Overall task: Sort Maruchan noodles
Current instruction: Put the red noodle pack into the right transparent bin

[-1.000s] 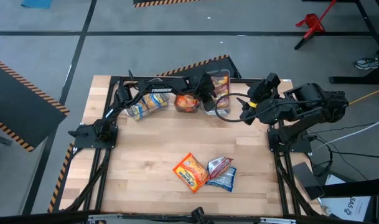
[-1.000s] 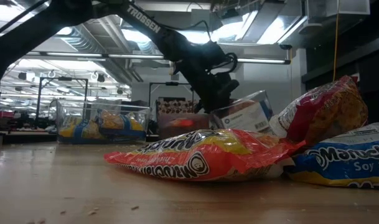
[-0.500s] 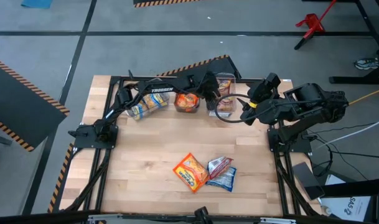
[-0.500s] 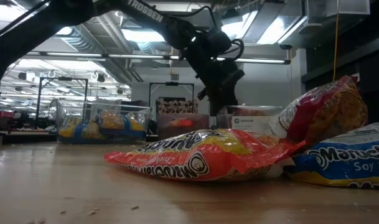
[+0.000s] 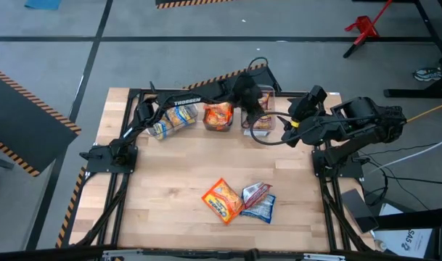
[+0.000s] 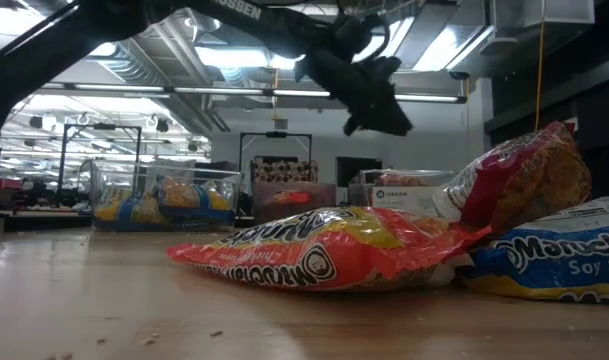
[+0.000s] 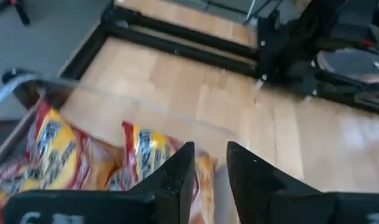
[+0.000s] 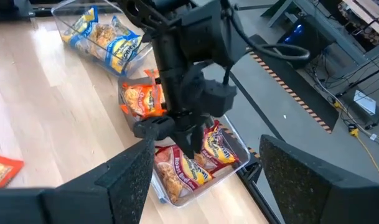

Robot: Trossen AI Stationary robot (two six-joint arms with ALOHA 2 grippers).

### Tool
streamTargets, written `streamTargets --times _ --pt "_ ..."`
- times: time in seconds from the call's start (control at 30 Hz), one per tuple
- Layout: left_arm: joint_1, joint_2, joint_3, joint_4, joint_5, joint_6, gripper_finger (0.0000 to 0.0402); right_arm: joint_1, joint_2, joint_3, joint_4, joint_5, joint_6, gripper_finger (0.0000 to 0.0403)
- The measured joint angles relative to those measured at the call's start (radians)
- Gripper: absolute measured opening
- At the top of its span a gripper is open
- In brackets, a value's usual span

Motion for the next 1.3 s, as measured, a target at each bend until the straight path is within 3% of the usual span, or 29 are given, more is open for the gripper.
streamTargets --times 0.23,0.33,0.57,0.93,1.17,1.3 --pt "-0.043 0.009 -0.124 0.173 -0.084 0.04 0.0052 0.0 -0.008 0.0 0.0 -0.021 -0.001 0.0278" --pt "-0.066 0.01 -0.182 0.171 -0.198 0.054 0.0045 0.0 -0.014 0.0 0.0 -0.02 -0.001 0.0278" --pt "-0.067 0.01 -0.274 0.184 -0.297 0.049 0.0043 0.0 -0.026 0.0 0.001 -0.011 -0.023 0.0278" --pt "-0.052 0.002 -0.207 0.137 -0.265 0.003 0.0043 0.0 -0.037 0.0 0.001 -0.002 -0.024 0.0278" --pt "-0.048 -0.104 -0.056 -0.139 -0.239 0.119 0.0043 0.0 -0.049 0.0 0.002 -0.023 -0.023 0.0278" --pt "-0.051 -0.216 -0.028 -0.363 -0.154 0.214 0.0049 0.0 -0.057 0.0 0.001 -0.089 -0.023 0.0278"
